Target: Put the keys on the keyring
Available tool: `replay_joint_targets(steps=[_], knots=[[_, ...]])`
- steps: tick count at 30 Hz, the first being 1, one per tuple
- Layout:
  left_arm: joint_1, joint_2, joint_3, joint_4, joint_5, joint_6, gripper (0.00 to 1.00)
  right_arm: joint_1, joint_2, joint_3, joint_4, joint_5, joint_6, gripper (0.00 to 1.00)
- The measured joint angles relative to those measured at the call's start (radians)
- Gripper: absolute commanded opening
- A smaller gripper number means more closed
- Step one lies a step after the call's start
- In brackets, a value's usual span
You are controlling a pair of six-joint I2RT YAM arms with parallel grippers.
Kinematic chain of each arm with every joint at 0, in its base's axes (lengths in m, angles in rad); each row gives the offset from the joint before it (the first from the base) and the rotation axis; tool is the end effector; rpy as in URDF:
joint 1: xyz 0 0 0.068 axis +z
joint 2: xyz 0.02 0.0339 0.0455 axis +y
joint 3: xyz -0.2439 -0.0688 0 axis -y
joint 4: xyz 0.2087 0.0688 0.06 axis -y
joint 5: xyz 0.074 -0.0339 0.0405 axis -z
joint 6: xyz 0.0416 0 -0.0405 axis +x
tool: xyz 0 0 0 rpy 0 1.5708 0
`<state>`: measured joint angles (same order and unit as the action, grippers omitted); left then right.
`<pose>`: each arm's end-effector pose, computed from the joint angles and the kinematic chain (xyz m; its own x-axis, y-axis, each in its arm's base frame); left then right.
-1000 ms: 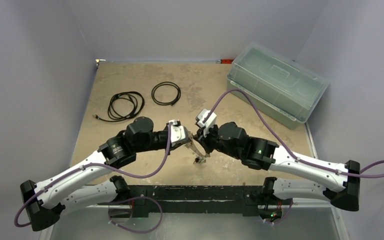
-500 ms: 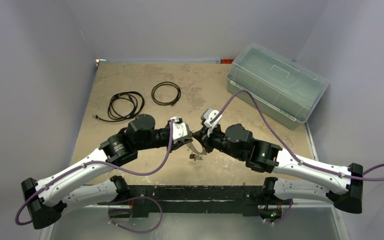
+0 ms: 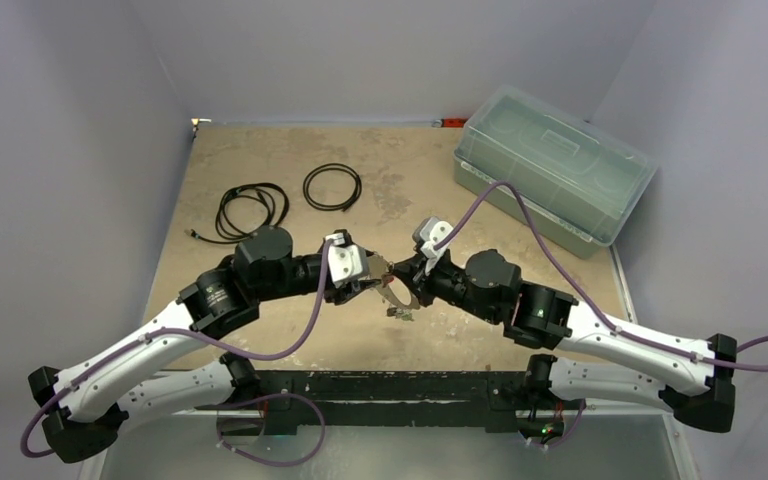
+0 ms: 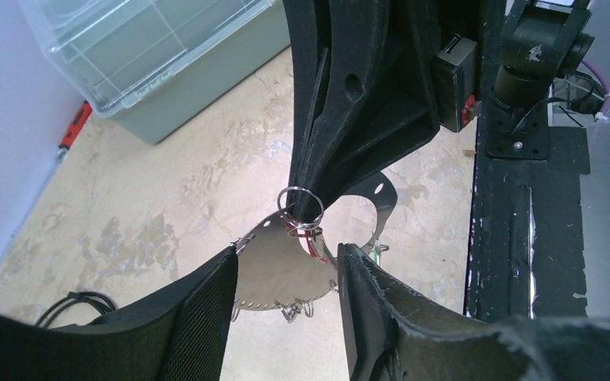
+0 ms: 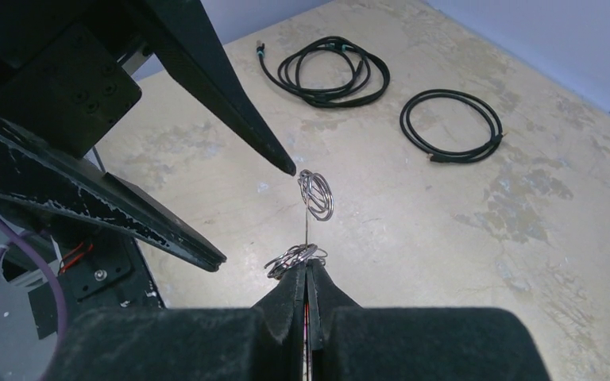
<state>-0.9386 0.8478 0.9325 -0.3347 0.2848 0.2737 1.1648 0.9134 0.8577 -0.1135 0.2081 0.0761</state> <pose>0.0921 -0.1456 0.3456 0.1120 0.2861 -0.9516 0.9398 0.2806 0.1950 0.0852 0.1764 0.3355 -0.1285 -0.1107 -0.9855 -0.8110 0.5836 0.0403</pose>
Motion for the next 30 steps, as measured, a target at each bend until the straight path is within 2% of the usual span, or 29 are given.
replay_joint_targets(steps=[8, 14, 18, 21, 24, 26, 30], knots=[[-0.002, -0.01, 0.018, -0.003, 0.024, 0.028, 0.47, 0.0, -0.036, 0.0, 0.0, -0.019, -0.004, 0.0], [-0.007, -0.001, 0.027, -0.002, 0.059, 0.099, 0.57, 0.0, -0.036, 0.003, -0.04, -0.048, -0.017, 0.0], [-0.007, 0.043, 0.079, -0.035, 0.101, 0.168, 0.57, 0.0, -0.031, 0.004, -0.082, -0.09, -0.028, 0.0], [-0.007, 0.063, 0.125, -0.121, 0.145, 0.242, 0.51, 0.0, -0.029, 0.01, -0.109, -0.128, -0.04, 0.0], [-0.007, 0.083, 0.201, -0.233, 0.192, 0.306, 0.5, 0.0, -0.021, 0.028, -0.132, -0.192, -0.061, 0.0], [-0.007, 0.096, 0.259, -0.294, 0.221, 0.335, 0.46, 0.0, -0.015, 0.04, -0.138, -0.232, -0.073, 0.0], [-0.007, 0.128, 0.34, -0.37, 0.273, 0.371, 0.42, 0.0, -0.007, 0.051, -0.148, -0.291, -0.093, 0.0]])
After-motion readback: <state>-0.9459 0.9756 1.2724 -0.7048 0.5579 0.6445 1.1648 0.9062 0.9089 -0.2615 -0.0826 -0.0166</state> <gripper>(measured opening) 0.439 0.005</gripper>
